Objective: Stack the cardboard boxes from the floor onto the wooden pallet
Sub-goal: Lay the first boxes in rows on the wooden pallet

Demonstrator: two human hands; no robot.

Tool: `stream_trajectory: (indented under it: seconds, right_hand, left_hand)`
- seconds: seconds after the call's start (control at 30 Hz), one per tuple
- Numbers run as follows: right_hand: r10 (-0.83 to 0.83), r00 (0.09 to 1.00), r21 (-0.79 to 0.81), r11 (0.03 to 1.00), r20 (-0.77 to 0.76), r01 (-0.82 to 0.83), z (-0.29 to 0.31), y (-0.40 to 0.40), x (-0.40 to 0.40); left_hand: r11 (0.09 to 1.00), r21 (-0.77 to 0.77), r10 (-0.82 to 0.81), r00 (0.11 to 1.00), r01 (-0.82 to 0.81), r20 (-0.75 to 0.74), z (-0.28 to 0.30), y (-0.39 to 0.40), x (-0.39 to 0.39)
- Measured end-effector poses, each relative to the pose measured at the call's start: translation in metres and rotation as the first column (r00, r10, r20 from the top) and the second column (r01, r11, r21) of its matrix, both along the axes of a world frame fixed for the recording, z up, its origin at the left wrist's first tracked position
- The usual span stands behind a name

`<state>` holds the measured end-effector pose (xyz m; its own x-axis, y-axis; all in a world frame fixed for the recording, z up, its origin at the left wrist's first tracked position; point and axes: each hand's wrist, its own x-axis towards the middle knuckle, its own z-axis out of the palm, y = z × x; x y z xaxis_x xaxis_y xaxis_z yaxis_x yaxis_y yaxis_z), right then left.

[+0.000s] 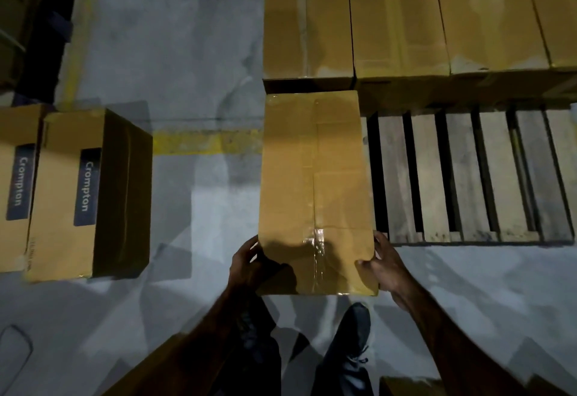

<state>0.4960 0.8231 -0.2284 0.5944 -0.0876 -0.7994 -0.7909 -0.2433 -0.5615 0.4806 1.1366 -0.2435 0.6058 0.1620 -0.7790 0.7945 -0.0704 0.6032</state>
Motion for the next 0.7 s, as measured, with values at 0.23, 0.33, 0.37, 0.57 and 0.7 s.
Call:
stream_trajectory:
  seconds: [0.23, 0.33, 0.37, 0.57, 0.7]
  right_hand:
    - [0.008, 0.999, 0.035, 0.999, -0.038, -0.006, -0.014, 0.005, 0.007]
    - [0.006, 0.999, 0.046, 0.999, -0.043, -0.004, -0.02, 0.007, 0.008]
    - [0.0, 0.999, 0.052, 0.999, -0.049, 0.003, -0.022, 0.007, 0.008]
    - [0.01, 0.998, 0.071, 0.997, -0.064, -0.006, -0.031, 0.009, 0.014]
    - [0.029, 0.999, 0.045, 0.999, -0.041, -0.028, -0.035, 0.007, 0.024]
  left_hand:
    - [0.997, 0.036, -0.068, 0.998, 0.068, 0.002, -0.035, 0.01, 0.011]
    - [0.998, 0.035, -0.059, 0.998, 0.06, -0.037, -0.04, 0.011, 0.016]
    - [0.997, 0.038, -0.06, 0.997, 0.062, -0.049, -0.042, 0.011, 0.018]
    - [0.996, 0.055, -0.063, 0.996, 0.066, -0.058, -0.06, 0.011, 0.026]
    - [0.998, 0.041, -0.041, 0.998, 0.043, -0.053, -0.065, 0.01, 0.034]
